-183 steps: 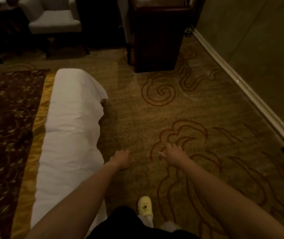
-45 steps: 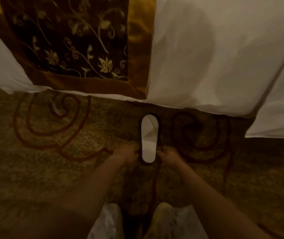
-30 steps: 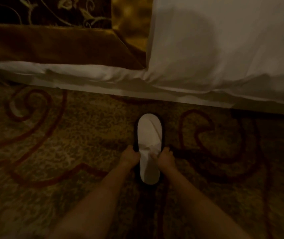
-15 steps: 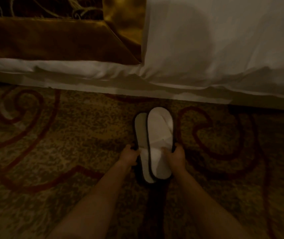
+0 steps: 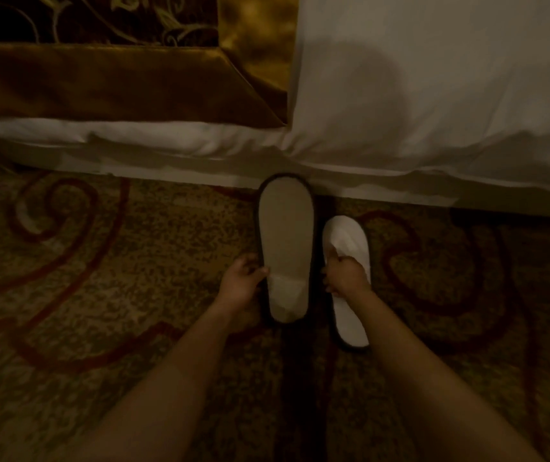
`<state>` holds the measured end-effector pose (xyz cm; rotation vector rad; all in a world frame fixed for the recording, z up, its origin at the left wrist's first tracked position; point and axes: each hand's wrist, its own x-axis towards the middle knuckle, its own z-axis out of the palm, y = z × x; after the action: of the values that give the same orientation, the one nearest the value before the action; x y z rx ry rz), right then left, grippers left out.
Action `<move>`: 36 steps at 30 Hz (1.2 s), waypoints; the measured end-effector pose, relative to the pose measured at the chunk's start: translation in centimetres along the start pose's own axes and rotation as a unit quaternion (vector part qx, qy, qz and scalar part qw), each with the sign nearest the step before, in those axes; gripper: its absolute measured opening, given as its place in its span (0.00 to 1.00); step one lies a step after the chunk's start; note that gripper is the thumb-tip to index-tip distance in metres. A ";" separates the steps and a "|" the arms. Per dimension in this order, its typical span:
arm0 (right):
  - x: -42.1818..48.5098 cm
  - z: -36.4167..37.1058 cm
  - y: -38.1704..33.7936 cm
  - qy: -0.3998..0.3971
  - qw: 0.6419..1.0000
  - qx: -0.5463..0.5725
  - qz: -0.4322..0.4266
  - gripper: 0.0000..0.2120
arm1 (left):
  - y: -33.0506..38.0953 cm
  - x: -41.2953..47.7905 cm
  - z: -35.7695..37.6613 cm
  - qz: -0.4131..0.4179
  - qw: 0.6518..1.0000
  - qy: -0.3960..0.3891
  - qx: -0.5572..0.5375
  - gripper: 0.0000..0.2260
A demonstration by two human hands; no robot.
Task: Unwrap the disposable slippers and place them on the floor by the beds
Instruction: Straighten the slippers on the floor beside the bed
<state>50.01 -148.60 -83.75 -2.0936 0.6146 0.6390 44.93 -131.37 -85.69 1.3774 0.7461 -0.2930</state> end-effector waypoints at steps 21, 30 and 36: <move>-0.7 2.5 -2.8 -0.173 0.977 0.113 -0.049 0.13 | 2.5 -1.5 -3.6 -0.020 0.999 -0.020 -0.024 0.12; -0.7 7.2 1.7 -0.113 0.983 0.029 -0.142 0.21 | -2.3 -0.8 -2.3 -0.009 0.989 0.110 0.094 0.16; -0.8 8.0 1.8 -0.109 0.982 0.044 -0.149 0.17 | -2.4 -0.3 -2.4 0.010 0.955 0.082 0.286 0.20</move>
<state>46.50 -142.74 -88.44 -1.9481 0.1970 0.6430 42.51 -129.67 -87.39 1.9744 0.8187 -0.4017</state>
